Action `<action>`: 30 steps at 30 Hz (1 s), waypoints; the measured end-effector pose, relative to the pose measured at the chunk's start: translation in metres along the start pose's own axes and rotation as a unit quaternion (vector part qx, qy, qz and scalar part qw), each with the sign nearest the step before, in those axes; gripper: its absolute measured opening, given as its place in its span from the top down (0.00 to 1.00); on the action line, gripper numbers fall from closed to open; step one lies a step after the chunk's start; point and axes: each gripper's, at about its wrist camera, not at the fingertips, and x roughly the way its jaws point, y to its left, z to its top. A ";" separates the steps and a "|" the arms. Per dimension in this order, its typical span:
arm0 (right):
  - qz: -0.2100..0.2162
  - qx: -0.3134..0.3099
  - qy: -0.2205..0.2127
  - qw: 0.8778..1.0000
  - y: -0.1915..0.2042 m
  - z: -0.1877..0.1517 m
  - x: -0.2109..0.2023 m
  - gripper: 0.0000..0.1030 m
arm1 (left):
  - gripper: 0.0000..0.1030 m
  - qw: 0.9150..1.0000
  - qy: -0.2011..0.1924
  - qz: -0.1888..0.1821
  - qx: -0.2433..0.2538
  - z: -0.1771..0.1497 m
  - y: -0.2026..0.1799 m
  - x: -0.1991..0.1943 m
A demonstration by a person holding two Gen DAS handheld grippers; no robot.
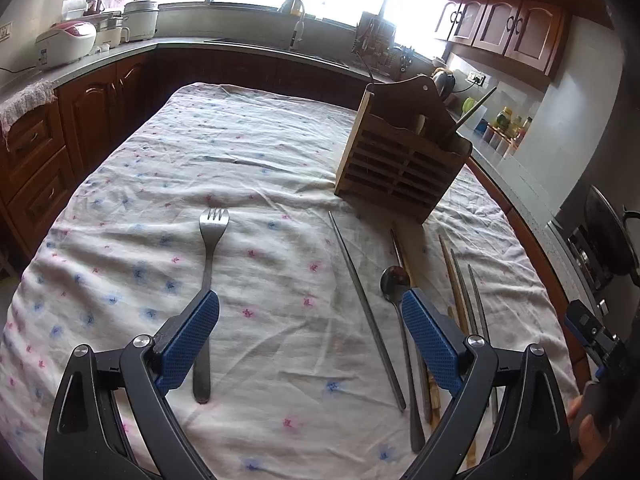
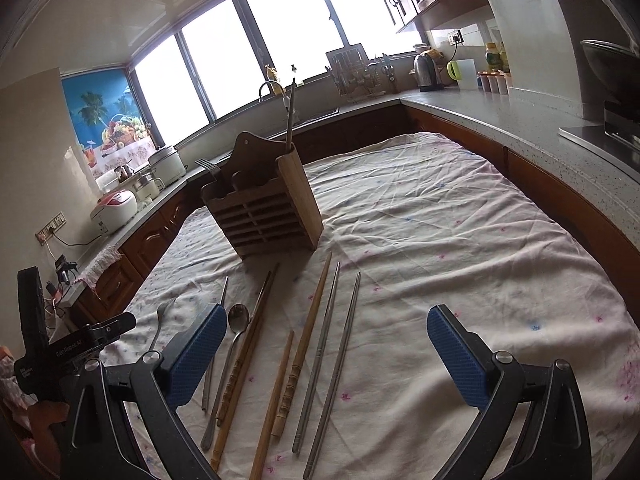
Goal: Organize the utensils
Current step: 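Withdraw both grippers from the holder back over the remaining utensils, then close the left gripper on a metal chopstick while the right grasps another metal chopstick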
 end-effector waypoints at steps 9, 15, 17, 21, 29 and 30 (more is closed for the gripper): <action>-0.007 0.004 0.009 1.000 -0.005 0.002 0.013 0.02 | 0.08 1.000 0.019 0.007 0.009 0.007 -0.007 0.016; -0.010 0.006 0.017 1.000 -0.007 0.005 0.024 0.02 | 0.08 0.999 0.032 0.011 0.007 0.015 -0.007 0.030; -0.011 0.005 0.019 1.000 -0.006 0.006 0.028 0.02 | 0.08 0.999 0.037 0.012 0.008 0.017 -0.006 0.035; -0.013 0.003 0.026 1.000 -0.006 0.009 0.038 0.02 | 0.08 0.999 0.042 0.013 0.008 0.022 -0.007 0.045; -0.009 -0.002 0.052 0.999 -0.005 0.014 0.063 0.25 | 0.17 0.999 0.051 0.002 0.018 0.035 -0.013 0.065; -0.009 -0.001 0.058 0.998 -0.005 0.014 0.067 0.28 | 0.19 0.998 0.054 0.001 0.021 0.037 -0.015 0.068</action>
